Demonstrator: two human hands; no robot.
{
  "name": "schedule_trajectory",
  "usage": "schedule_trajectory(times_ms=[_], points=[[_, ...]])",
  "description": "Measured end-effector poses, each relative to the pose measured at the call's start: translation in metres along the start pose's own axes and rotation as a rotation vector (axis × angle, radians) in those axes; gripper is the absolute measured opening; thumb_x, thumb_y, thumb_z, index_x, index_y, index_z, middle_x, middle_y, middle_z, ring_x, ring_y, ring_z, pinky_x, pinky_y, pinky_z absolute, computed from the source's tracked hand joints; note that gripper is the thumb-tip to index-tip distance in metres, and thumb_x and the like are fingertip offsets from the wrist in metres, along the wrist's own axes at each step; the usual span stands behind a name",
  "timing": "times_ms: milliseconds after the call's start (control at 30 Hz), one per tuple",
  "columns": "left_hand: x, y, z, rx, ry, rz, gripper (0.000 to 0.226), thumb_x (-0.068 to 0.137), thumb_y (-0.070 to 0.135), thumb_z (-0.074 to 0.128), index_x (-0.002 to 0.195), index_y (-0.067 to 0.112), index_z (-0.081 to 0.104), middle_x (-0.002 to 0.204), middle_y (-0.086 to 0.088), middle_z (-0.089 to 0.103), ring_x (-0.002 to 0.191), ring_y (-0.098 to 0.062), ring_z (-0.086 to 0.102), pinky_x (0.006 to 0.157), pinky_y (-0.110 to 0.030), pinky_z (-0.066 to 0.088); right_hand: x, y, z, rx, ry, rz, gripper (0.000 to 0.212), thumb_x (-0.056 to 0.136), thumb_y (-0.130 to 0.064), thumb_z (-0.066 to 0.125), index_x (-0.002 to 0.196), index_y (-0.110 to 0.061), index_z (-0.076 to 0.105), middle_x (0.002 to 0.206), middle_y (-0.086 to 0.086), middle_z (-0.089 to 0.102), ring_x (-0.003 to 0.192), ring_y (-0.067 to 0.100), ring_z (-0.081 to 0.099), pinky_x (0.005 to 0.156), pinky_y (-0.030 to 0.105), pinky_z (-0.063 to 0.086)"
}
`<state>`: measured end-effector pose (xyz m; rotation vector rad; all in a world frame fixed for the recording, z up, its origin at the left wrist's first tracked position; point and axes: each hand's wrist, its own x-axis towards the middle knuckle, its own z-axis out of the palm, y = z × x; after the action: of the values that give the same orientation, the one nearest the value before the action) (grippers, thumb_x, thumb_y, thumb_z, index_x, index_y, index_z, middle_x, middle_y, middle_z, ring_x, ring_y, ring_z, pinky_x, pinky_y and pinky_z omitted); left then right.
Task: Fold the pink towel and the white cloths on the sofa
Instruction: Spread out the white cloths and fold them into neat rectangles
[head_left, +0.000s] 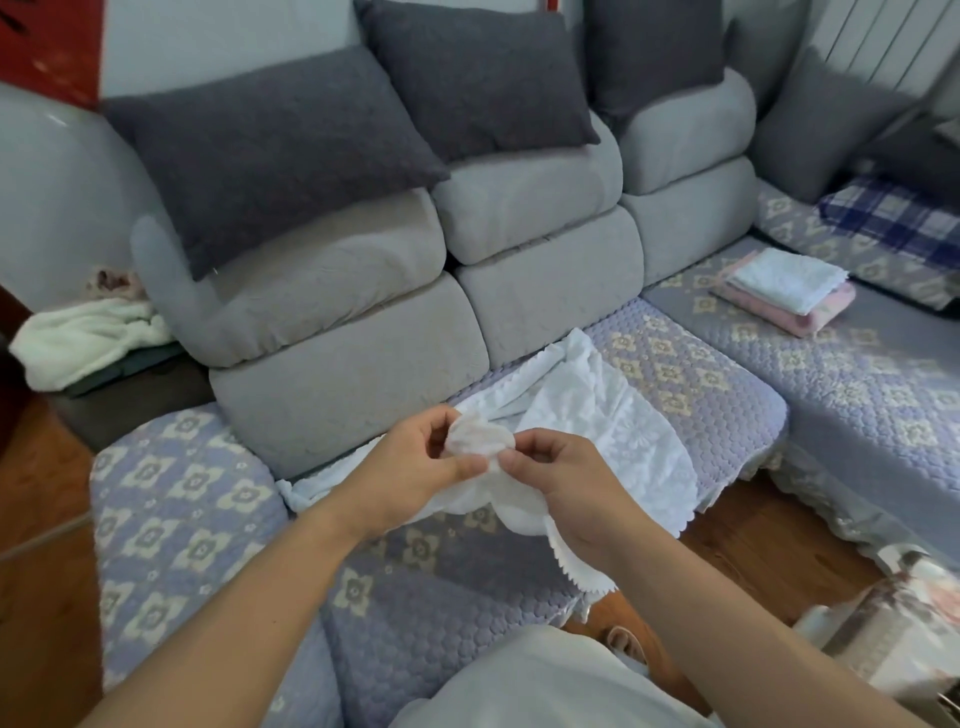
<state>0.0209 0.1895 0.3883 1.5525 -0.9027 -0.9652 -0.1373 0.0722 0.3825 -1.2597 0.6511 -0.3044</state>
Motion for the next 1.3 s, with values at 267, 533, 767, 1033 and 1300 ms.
schedule_trajectory(times_ms=[267,533,767,1033,1300], points=[[0.001,0.001,0.003,-0.084,0.075,-0.105,0.026,0.067,0.030,0.087,0.072,0.015,0.066,0.077,-0.009,0.063,0.070,-0.020,0.059,0.061,-0.031,0.051,0.001,-0.002,0.001,-0.135,-0.004,-0.017,0.030,0.084,-0.039,0.077,0.091,-0.010,0.077,0.094,0.017,0.073,0.077,0.020,0.067,0.070,0.030,0.055],[-0.004,0.001,0.006,-0.138,-0.001,-0.100,0.027,0.074,0.036,0.087,0.085,0.017,0.071,0.094,-0.014,0.071,0.086,-0.025,0.066,0.080,-0.044,0.054,0.002,-0.002,0.006,-0.123,0.067,-0.086,0.025,0.090,-0.022,0.075,0.084,0.001,0.070,0.072,0.005,0.066,0.061,0.013,0.060,0.052,0.022,0.049],[-0.003,-0.008,0.007,-0.249,0.020,-0.148,0.041,0.055,0.036,0.097,0.075,0.015,0.068,0.086,-0.017,0.057,0.082,-0.028,0.049,0.067,-0.036,0.039,0.002,0.000,0.003,-0.135,0.039,-0.078,0.015,0.085,-0.013,0.080,0.080,-0.006,0.067,0.069,0.001,0.061,0.061,0.010,0.056,0.056,0.021,0.046],[-0.005,-0.007,0.009,-0.230,0.027,-0.260,0.007,0.089,0.006,0.070,0.094,0.002,0.073,0.095,-0.015,0.073,0.090,-0.027,0.069,0.083,-0.039,0.057,0.004,0.006,0.000,-0.144,0.040,-0.083,0.013,0.081,-0.009,0.083,0.078,-0.011,0.070,0.076,0.006,0.066,0.074,0.019,0.061,0.073,0.038,0.051],[-0.008,-0.001,0.012,-0.151,0.086,-0.131,0.004,0.090,0.008,0.070,0.089,0.005,0.072,0.090,-0.020,0.071,0.084,-0.024,0.068,0.086,-0.050,0.056,0.008,0.005,-0.003,-0.149,0.088,-0.080,0.014,0.084,-0.018,0.082,0.084,-0.010,0.071,0.077,0.003,0.066,0.073,0.017,0.061,0.068,0.032,0.051]])
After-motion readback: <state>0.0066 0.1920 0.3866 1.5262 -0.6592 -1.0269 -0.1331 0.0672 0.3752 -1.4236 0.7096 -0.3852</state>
